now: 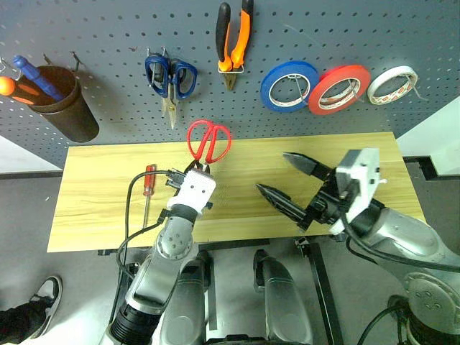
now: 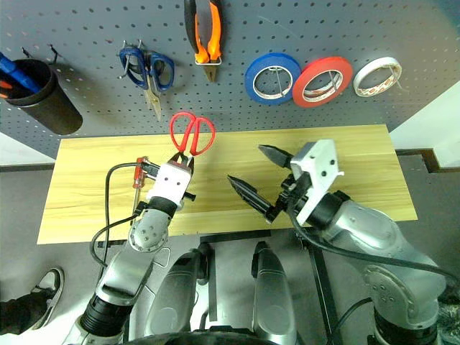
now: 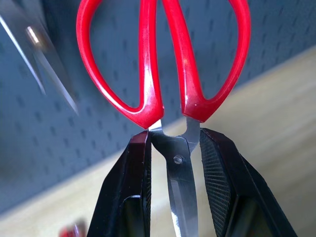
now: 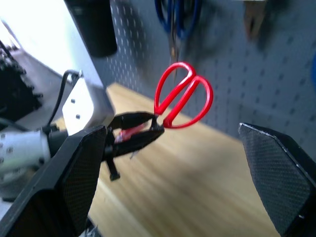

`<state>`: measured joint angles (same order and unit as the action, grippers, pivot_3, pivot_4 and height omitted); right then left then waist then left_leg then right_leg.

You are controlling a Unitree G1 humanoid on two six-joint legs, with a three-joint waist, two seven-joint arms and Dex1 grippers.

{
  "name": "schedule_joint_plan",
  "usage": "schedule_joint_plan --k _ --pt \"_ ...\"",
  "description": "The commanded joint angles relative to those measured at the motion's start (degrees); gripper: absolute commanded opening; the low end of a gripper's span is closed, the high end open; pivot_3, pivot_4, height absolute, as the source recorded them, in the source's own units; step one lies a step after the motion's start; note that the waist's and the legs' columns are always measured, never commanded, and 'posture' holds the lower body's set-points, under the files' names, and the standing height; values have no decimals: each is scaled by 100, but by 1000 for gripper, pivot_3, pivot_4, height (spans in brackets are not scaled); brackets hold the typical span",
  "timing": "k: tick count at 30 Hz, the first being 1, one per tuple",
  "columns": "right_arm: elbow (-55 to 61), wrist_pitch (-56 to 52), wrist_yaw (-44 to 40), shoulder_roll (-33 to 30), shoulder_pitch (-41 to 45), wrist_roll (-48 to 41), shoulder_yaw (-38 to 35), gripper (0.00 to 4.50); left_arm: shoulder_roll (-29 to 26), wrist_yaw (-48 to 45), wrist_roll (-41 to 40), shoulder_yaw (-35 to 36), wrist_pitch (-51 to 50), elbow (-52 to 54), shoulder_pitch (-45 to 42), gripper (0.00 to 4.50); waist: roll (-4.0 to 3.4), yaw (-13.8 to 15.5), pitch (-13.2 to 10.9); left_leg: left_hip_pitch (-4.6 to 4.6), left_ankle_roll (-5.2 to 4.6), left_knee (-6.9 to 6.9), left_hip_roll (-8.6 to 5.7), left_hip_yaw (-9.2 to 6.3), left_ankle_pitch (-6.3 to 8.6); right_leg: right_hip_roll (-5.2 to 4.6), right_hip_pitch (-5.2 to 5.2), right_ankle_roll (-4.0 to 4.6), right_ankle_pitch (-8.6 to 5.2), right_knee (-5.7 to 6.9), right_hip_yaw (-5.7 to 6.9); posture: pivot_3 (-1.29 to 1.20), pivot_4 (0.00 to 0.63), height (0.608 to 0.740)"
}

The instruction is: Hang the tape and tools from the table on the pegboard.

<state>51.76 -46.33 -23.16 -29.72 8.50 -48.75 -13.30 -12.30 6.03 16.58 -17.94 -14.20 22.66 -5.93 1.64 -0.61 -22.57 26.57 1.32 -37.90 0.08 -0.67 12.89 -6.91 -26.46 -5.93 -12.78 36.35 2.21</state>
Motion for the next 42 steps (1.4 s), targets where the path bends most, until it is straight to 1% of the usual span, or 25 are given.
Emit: schedule_joint_plan --k 1,3,7,14,21,33,37,42 --pt "326 456 -83 -37 -89 -285 -211 4500 -36 335 394 117 1001 87 68 1075 0 -1 0 0 -3 1 0 1 2 0 0 0 0 -1 0 -21 378 716" --pt "341 664 -55 12 -98 -390 -252 4500 -158 458 656 85 1591 47 84 1075 0 -1 0 0 -6 2 0 3 4 -1 -1 -3 1 -2 0 -22 378 716" --pt "322 1062 0 93 -137 -614 -301 4500 -226 672 954 125 2370 -8 167 1075 0 -3 0 0 -11 3 -1 10 6 -4 0 -6 3 -5 -1 -25 380 716" --pt "316 1606 10 107 -400 -805 -295 4500 -63 941 1145 511 2903 -134 100 1075 0 -4 0 -1 -12 2 -1 11 7 -5 2 -12 6 -6 -1 -26 379 716" --pt "229 1738 15 -78 -472 -720 -187 4500 5 1018 1080 1069 2938 -608 -317 1075 0 -7 0 -4 -12 -5 -2 13 7 -2 6 -24 13 -2 -1 -27 380 716" --pt "168 1849 16 -191 -585 -497 -23 4500 166 1075 1384 1362 2912 -382 -153 1075 0 -8 0 -5 -12 -11 -3 18 7 -2 10 -32 18 -1 -2 -23 378 716" --pt "159 1844 2 -231 -609 -458 -27 4500 145 1114 1436 1463 2901 -536 -210 1075 0 -9 0 -5 -12 -11 -3 18 7 -2 10 -31 18 0 -2 -24 380 716" --pt "149 1838 16 -268 -609 -454 -27 4500 154 1128 1398 1522 2878 -1034 -607 1075 0 -2 0 -6 -13 -17 -4 21 7 -2 13 -32 19 3 -1 -28 383 716"
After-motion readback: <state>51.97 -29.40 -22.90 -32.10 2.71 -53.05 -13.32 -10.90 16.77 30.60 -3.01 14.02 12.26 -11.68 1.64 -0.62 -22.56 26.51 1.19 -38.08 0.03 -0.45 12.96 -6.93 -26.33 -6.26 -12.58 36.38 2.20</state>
